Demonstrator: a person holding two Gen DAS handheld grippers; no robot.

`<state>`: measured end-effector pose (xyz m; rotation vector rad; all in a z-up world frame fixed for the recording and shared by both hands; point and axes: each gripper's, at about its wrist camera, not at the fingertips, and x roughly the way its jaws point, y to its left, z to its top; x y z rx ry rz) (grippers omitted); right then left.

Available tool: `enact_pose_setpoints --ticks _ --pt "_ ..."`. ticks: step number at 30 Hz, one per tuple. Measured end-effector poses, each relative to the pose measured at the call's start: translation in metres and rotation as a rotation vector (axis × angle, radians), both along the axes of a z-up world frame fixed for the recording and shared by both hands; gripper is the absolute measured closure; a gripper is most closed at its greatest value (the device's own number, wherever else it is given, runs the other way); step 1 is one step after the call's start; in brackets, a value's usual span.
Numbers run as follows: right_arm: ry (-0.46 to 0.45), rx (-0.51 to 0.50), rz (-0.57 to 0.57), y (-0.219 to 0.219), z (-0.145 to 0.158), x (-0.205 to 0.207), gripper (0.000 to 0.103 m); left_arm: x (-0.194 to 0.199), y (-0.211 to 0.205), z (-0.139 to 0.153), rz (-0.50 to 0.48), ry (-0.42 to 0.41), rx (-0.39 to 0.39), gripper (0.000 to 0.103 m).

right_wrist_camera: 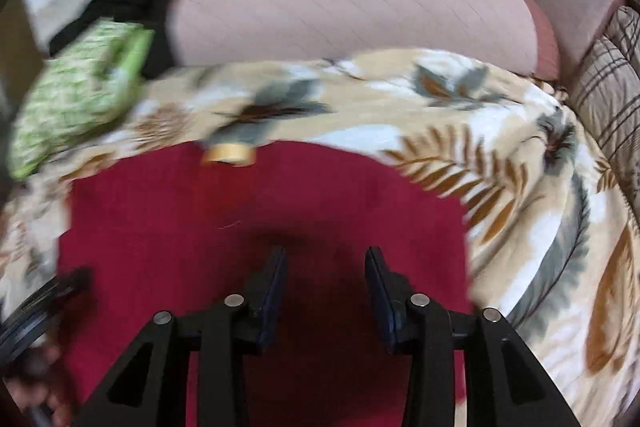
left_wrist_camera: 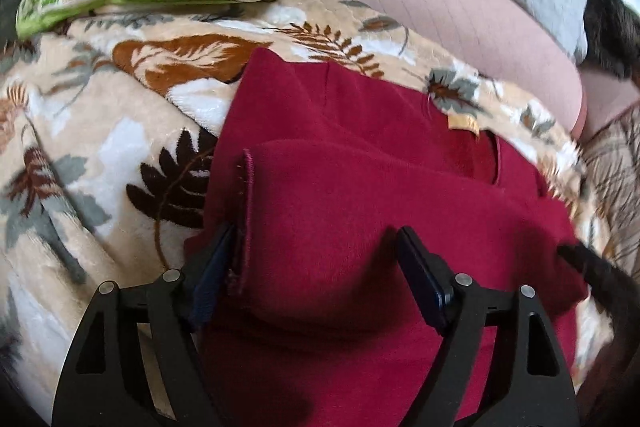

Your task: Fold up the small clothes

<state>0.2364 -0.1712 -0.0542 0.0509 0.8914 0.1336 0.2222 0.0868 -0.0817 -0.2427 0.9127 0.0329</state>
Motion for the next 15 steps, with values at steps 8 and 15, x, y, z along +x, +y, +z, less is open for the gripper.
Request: enact_pose_setpoints --ticks 8,15 --pt "-0.008 -0.125 -0.012 0.029 -0.046 -0.024 0.028 -0.001 -0.030 -0.011 -0.074 -0.003 0.227 0.011" --pt "-0.022 -0.087 0.004 0.026 -0.045 -0.029 0.022 0.004 -0.036 -0.014 -0.093 0.001 0.246 0.001"
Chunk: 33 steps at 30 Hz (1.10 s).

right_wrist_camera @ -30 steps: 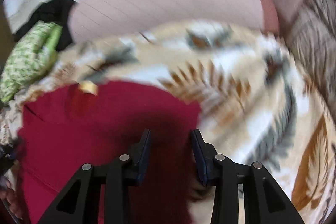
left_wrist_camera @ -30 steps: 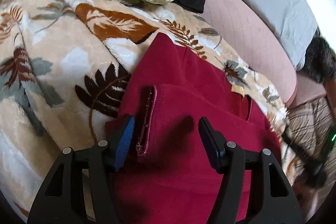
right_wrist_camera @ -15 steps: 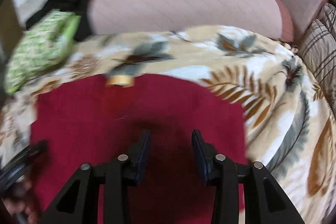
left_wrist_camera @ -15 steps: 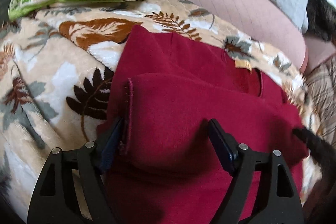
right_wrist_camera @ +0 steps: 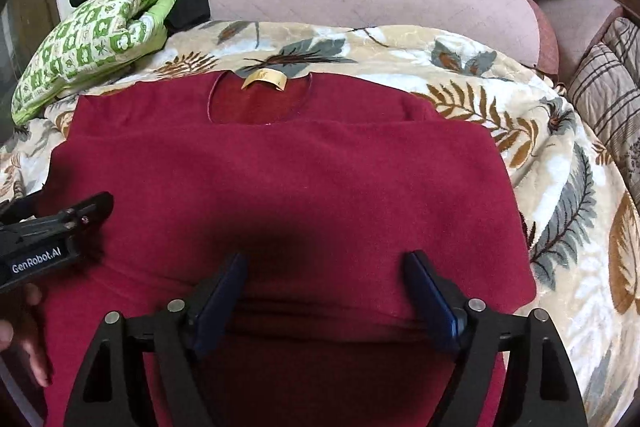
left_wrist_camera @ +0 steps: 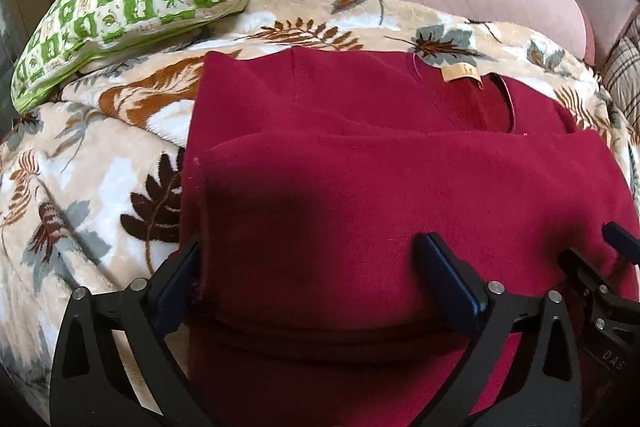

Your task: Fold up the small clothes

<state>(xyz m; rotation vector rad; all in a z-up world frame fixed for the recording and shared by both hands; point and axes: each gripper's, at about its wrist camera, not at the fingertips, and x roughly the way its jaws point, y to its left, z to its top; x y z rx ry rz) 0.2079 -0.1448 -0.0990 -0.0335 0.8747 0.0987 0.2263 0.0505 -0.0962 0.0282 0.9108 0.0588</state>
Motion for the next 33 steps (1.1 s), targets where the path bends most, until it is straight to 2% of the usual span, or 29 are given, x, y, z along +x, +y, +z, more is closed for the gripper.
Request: enact_pose_setpoints --ticks 4,6,7,8,9,10,11,12,13,14,20,25,29,33 --pt "0.000 -0.013 0.001 0.002 0.000 0.000 0.021 -0.001 -0.003 0.000 -0.002 0.000 0.018 0.000" --pt "0.005 -0.036 -0.001 0.004 0.003 -0.001 0.022 -0.004 0.000 0.010 0.016 0.014 0.012 0.006" --pt "-0.031 -0.075 -0.027 0.006 0.011 -0.006 0.023 -0.009 0.003 0.019 0.031 0.011 -0.015 0.011" --pt "-0.067 -0.096 -0.034 0.007 0.016 -0.011 0.023 -0.017 0.003 0.031 0.023 -0.030 -0.058 0.011" --pt "-0.114 -0.110 -0.032 0.009 0.024 -0.019 0.023 -0.022 -0.001 0.036 0.010 -0.057 -0.061 0.011" --pt "-0.125 -0.104 -0.035 0.008 0.026 -0.022 0.022 -0.024 -0.009 0.034 -0.007 -0.054 -0.020 0.011" --pt "-0.085 -0.087 -0.045 0.007 0.021 -0.019 0.020 -0.021 -0.016 0.027 -0.024 -0.027 0.009 0.011" --pt "-0.013 -0.072 -0.048 0.004 0.009 -0.012 0.019 -0.016 -0.023 0.012 -0.044 0.034 0.040 0.011" --pt "0.014 -0.057 -0.048 0.003 0.002 -0.009 0.018 -0.015 -0.026 0.003 -0.039 0.048 0.065 0.007" --pt "0.005 -0.020 -0.050 -0.003 0.002 -0.007 0.015 -0.015 -0.026 0.002 -0.023 0.022 0.074 0.002" --pt "-0.003 -0.018 -0.043 -0.005 0.007 -0.009 0.015 -0.013 -0.010 0.005 0.004 0.043 -0.035 0.000" --pt "-0.106 0.010 -0.063 -0.028 0.056 -0.062 0.017 -0.053 0.003 0.032 -0.029 0.033 -0.111 0.001" --pt "-0.081 0.087 -0.070 -0.065 0.078 -0.107 0.017 -0.096 0.024 0.061 -0.073 -0.032 -0.133 0.001" --pt "-0.049 0.184 -0.046 -0.102 0.078 -0.160 0.017 -0.147 0.053 0.080 -0.121 -0.100 -0.088 0.001"
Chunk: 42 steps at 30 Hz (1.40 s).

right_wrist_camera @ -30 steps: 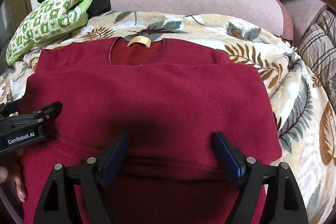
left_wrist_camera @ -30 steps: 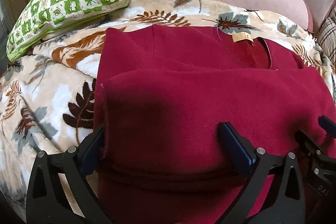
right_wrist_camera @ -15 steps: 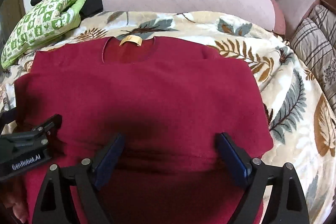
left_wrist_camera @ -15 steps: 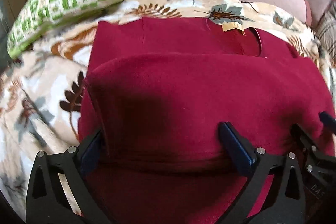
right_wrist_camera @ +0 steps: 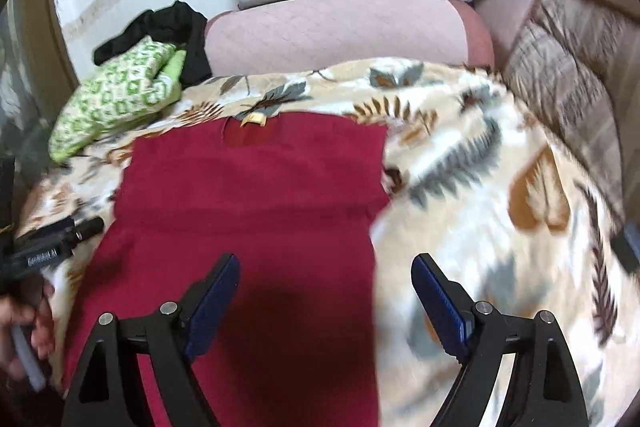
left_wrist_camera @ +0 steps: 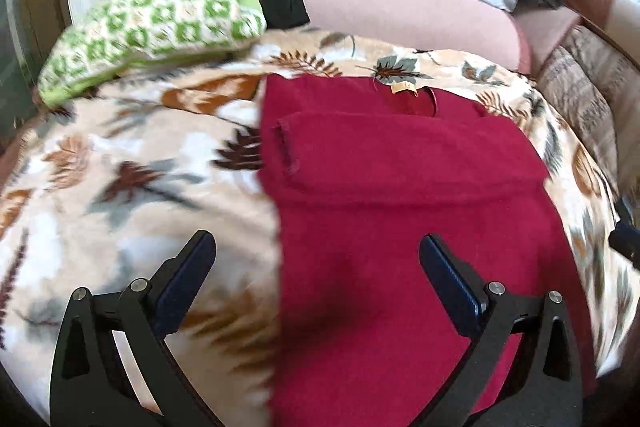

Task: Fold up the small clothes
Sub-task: 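Grasp the sweater hem with both grippers and fold it toward the collar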

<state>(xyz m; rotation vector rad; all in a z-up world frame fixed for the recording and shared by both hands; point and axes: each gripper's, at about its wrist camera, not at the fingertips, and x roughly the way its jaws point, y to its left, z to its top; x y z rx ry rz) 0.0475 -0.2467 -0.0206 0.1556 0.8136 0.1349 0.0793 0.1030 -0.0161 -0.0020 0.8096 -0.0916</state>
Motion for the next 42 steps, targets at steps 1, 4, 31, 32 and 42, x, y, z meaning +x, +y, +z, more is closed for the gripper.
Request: enact_pose_setpoints --ticks 1,4,31,32,42 --pt "0.011 0.029 0.006 -0.011 -0.003 -0.017 0.017 -0.020 0.010 0.003 -0.004 -0.032 0.006 0.001" --pt "0.020 0.088 0.034 -0.025 -0.014 -0.060 0.017 -0.067 0.032 -0.002 -0.001 -0.053 -0.039 0.001" --pt "0.210 0.353 0.174 -0.018 -0.085 -0.126 0.080 -0.144 0.030 -0.069 -0.045 0.212 -0.285 0.061" --pt "0.217 0.365 0.179 -0.016 -0.086 -0.126 0.080 -0.145 0.029 -0.070 -0.051 0.216 -0.284 0.061" --pt "0.239 0.487 0.171 -0.022 -0.094 -0.124 0.079 -0.151 0.030 -0.071 -0.072 0.254 -0.373 0.060"
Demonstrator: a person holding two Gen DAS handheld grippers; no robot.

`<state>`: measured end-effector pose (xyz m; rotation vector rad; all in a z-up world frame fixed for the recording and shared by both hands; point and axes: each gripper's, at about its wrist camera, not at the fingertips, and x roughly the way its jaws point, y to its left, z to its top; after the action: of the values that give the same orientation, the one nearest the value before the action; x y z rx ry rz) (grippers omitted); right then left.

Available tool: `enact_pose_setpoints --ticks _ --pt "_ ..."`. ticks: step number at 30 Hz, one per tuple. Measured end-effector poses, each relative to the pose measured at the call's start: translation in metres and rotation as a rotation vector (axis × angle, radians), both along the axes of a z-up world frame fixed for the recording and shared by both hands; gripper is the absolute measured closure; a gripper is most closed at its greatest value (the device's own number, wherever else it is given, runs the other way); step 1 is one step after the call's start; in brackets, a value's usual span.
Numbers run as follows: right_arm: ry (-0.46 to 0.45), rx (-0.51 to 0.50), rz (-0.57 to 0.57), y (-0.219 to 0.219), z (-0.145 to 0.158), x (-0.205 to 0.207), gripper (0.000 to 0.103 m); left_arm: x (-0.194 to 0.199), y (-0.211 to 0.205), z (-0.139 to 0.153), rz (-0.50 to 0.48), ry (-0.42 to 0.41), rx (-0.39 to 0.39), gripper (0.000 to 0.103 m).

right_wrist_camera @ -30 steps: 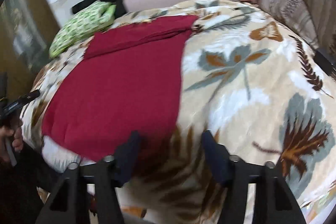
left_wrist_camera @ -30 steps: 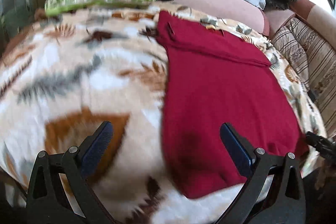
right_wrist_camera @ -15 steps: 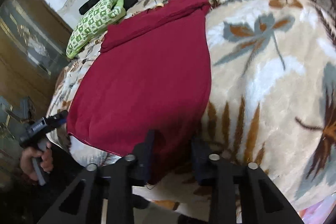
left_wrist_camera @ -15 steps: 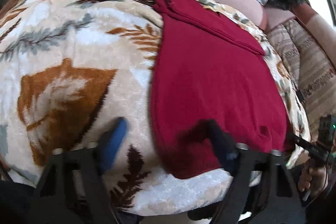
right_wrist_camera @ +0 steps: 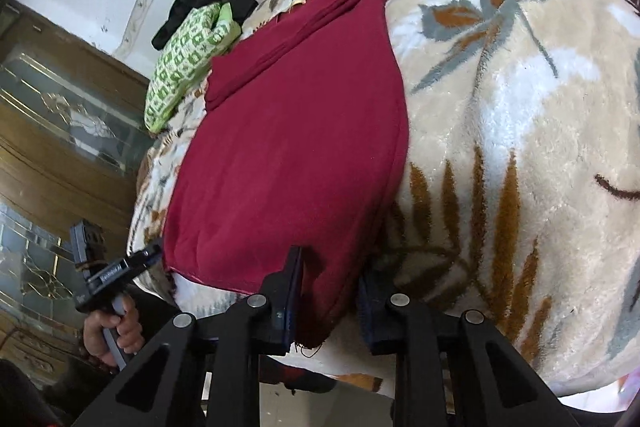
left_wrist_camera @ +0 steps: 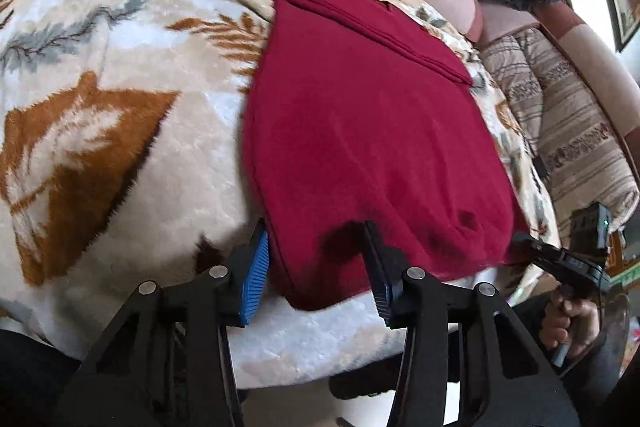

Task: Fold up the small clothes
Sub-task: 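Grasp the sweater hem with both grippers and fold it toward the collar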

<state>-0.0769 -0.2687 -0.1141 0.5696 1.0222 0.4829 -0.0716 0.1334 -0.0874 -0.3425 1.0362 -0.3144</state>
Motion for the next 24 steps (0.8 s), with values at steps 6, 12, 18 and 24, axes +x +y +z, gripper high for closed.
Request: enact_pose_setpoints --ticks 6,12,18,24 --pt "-0.019 -0.060 0.012 0.008 0.003 -0.001 0.079 0.001 -0.002 -0.002 0.007 0.002 0.048 0.087" --pt "-0.038 -0.135 0.017 0.015 0.006 -0.003 0.080 -0.001 -0.006 -0.001 0.006 -0.011 0.122 0.096" --pt "-0.148 -0.296 0.010 0.025 0.034 -0.014 0.096 -0.010 -0.003 0.042 0.069 -0.200 0.153 0.097" --pt "-0.289 -0.294 -0.074 0.016 0.094 -0.012 0.096 0.006 0.001 0.079 0.137 -0.258 0.025 0.097"
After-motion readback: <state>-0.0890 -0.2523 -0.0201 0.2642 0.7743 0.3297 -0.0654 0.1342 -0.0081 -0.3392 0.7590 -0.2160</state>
